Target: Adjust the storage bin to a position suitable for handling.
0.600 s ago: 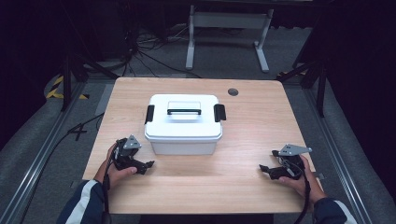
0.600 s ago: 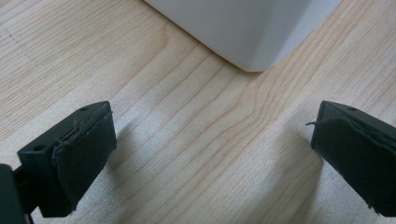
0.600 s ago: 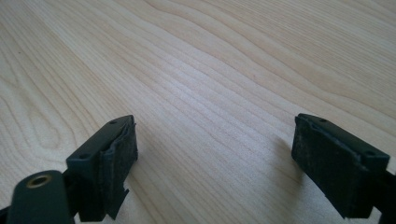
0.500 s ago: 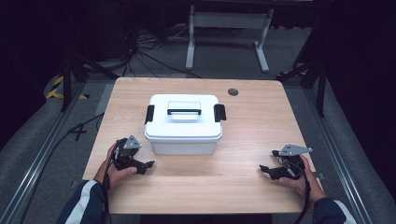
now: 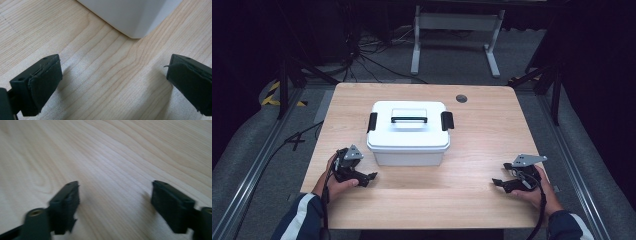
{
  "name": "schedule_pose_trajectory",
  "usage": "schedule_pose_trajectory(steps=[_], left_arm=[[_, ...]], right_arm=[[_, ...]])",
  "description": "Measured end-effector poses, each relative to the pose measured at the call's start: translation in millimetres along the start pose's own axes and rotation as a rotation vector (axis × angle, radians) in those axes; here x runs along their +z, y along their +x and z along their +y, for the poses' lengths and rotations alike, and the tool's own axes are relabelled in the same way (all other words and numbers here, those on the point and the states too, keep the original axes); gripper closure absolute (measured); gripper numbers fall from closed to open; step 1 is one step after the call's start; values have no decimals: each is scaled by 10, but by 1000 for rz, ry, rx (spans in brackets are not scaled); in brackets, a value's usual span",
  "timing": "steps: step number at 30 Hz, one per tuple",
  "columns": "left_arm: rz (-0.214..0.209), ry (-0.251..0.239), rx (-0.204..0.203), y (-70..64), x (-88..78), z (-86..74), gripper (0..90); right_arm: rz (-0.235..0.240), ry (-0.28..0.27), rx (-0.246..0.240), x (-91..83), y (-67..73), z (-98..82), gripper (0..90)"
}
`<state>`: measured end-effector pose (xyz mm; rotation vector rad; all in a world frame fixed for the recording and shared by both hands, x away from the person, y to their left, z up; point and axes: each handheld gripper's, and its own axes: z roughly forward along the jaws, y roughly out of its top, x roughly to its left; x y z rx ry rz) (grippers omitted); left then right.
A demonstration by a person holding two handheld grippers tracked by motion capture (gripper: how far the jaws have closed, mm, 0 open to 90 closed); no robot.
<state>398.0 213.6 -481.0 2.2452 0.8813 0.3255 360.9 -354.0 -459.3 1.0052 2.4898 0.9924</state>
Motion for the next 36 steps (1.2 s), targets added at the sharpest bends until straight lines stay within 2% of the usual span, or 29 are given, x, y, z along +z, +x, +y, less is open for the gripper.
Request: schedule_pose_trajectory(steps=[2, 7, 11, 12, 13, 15, 22, 23, 24, 25, 26, 28, 29, 34, 35, 36], left_arm=[[0, 0, 0, 0, 0, 0, 6], [1, 0, 0, -1, -1, -1, 7], [-1, 3, 12, 1, -12, -8, 7], [-3, -3, 0, -11, -12, -18, 7], [-1, -5, 11, -7, -17, -25, 7], [0, -4, 5, -13, -30, -40, 7], [13, -9, -7, -49, -89, -112, 7], [13, -9, -7, -49, -89, -112, 7], [10, -1, -8, -57, -117, -135, 7], [19, -5, -19, -74, -135, -161, 7], [26, -10, -14, -74, -137, -168, 7], [28, -1, -30, -94, -157, -186, 8], [28, -1, -30, -94, -157, -186, 7], [41, -9, -47, -138, -213, -258, 8], [45, -4, -41, -139, -229, -268, 9], [45, -4, -41, -139, -229, -268, 12]], right_arm=[[-3, -1, -17, -26, 2, 28, 270], [0, 25, -40, -49, 9, 91, 291], [33, 28, -83, -110, 38, 245, 325], [36, 31, -93, -122, 47, 280, 333], [36, 31, -105, -136, 55, 331, 342], [36, 40, -146, -169, 74, 472, 358], [53, 43, -236, -295, 83, 968, 373], [53, 43, -236, -295, 83, 968, 373], [57, 42, -253, -313, 83, 1046, 374], [55, 39, -283, -353, 87, 1218, 374], [61, 39, -293, -366, 94, 1292, 372], [61, 39, -318, -389, 112, 1419, 372], [61, 39, -318, -389, 112, 1419, 372], [69, 27, -379, -415, 153, 1791, 371], [77, 25, -394, -404, 162, 1866, 372], [77, 25, -394, -404, 162, 1866, 372]])
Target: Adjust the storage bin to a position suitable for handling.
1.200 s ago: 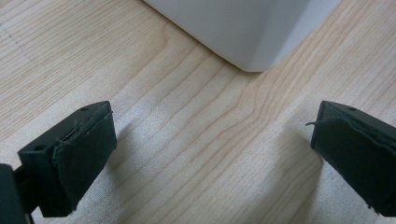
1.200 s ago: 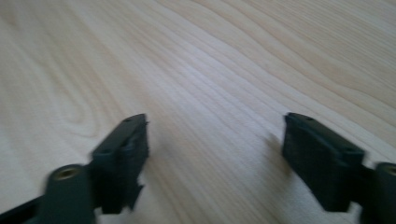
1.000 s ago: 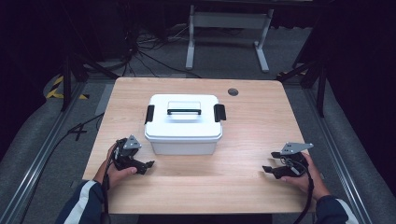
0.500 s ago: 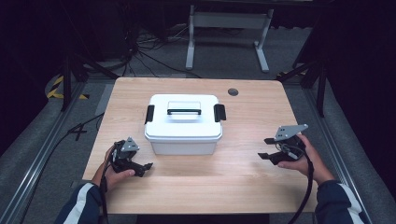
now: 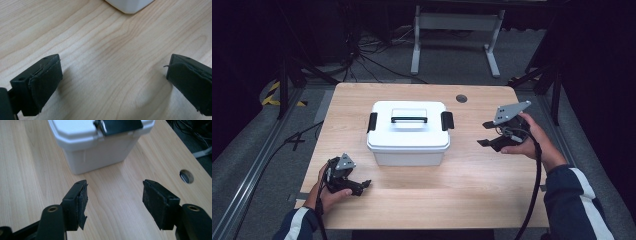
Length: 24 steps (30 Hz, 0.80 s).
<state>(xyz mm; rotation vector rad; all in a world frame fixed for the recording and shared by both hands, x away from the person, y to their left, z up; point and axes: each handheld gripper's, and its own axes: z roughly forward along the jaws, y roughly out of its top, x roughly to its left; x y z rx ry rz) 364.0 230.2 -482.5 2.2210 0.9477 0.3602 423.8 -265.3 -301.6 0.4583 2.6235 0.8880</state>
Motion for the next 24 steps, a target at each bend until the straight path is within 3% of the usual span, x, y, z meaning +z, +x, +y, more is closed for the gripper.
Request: schedule_pose_trajectory(steps=[9, 13, 22, 24], left_arm=[[15, -8, -11, -24, -38, -44, 20], [15, -12, -18, -29, -37, -50, 20], [16, -13, -16, -27, -37, -49, 20], [13, -11, -16, -27, -38, -51, 20]], right_arm=[[15, 14, -99, 120, -34, 603, 375], [18, 30, -165, 210, -18, 929, 382], [31, 76, -233, 478, 49, 1319, 418], [34, 94, -273, 594, 97, 1474, 424]])
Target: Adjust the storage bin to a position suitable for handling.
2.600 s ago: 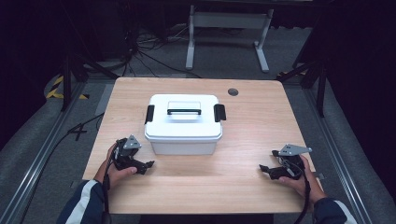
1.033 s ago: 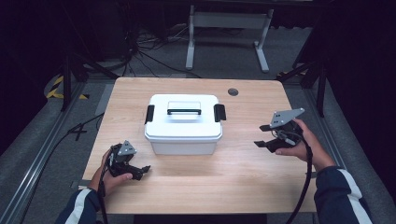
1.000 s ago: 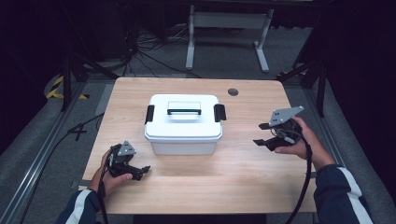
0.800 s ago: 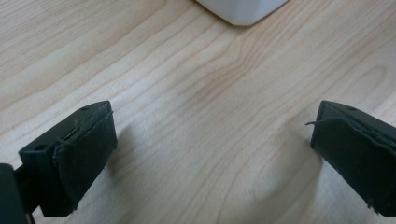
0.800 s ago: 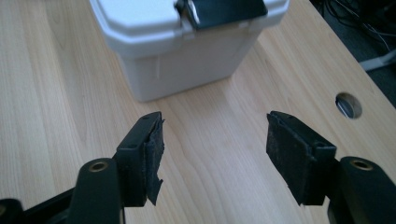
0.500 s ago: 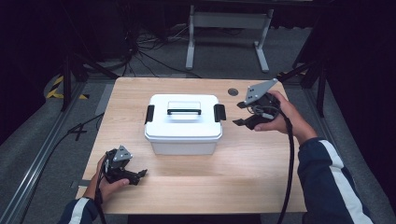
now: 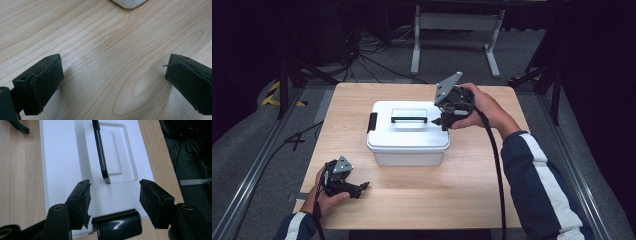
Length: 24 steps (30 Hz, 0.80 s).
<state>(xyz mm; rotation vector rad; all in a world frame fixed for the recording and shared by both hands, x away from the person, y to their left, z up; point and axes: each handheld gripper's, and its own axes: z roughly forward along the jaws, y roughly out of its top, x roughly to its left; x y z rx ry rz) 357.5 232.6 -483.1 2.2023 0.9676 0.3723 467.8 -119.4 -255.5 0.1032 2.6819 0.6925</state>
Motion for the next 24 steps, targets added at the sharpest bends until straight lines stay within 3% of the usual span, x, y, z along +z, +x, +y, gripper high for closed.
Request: schedule_pose_trajectory(steps=[6, 14, 24], left_arm=[[-3, 9, 8, 8, -9, 3, 20], [-7, 11, 6, 6, -11, 2, 20], [-7, 12, 6, 5, -13, 0, 20]], right_arm=[[30, 15, -41, 135, -5, 220, 430], [61, 86, -58, 418, 31, 446, 469], [74, 81, -100, 605, 73, 547, 776]])
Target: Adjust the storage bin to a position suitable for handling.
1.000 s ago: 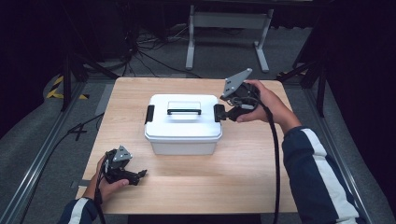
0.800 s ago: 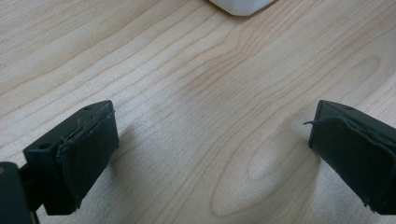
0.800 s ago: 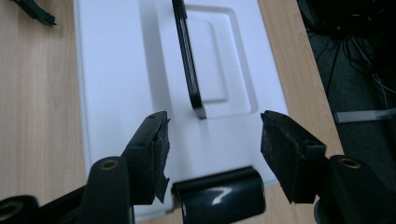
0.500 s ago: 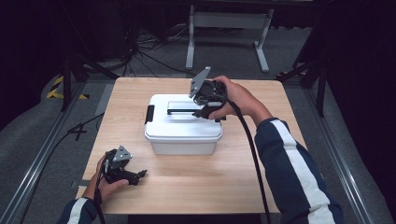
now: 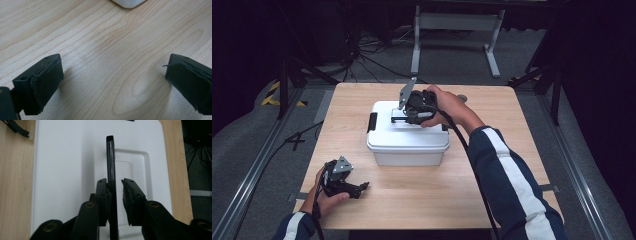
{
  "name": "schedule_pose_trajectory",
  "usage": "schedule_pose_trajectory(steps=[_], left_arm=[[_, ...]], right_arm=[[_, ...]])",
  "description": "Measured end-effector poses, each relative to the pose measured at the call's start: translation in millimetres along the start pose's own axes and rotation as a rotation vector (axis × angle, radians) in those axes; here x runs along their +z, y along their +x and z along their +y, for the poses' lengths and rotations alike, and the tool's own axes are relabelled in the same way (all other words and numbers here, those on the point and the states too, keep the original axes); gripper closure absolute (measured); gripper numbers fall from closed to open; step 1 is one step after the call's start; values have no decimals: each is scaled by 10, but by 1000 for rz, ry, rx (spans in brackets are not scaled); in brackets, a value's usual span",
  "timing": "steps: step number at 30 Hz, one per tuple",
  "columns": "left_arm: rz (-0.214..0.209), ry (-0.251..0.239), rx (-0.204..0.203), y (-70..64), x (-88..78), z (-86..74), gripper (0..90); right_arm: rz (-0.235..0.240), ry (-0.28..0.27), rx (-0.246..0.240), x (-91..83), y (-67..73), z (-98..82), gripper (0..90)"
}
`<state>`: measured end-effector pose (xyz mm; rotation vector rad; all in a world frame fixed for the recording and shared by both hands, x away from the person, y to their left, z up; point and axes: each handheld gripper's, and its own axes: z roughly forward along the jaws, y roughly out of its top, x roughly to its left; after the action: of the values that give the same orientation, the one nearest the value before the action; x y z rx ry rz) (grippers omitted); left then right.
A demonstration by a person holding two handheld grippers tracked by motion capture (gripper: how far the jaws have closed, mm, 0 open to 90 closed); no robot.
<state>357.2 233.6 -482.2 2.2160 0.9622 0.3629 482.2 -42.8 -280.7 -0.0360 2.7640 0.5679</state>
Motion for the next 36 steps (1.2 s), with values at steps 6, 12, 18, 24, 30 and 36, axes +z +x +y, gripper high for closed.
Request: schedule_pose_trajectory(steps=[6, 12, 18, 24, 30, 36], left_arm=[[2, 0, 7, 3, -4, -2, 20], [1, 2, 7, 4, -5, -2, 20], [-1, 2, 7, 5, -4, -1, 19], [-2, 2, 7, 6, -4, -1, 19], [-2, 1, 7, 7, -2, 0, 19], [-2, -1, 7, 10, 2, 2, 17]], right_arm=[[-18, 6, -30, -15, 9, 9, 843], [-17, 6, -40, -47, -19, 27, 845], [-27, -26, -50, -149, -50, 46, 846], [-43, -24, -51, -294, -70, 47, 846], [-50, -48, -54, -408, -72, -4, 846], [-60, -55, -46, -521, -71, -91, 847]])
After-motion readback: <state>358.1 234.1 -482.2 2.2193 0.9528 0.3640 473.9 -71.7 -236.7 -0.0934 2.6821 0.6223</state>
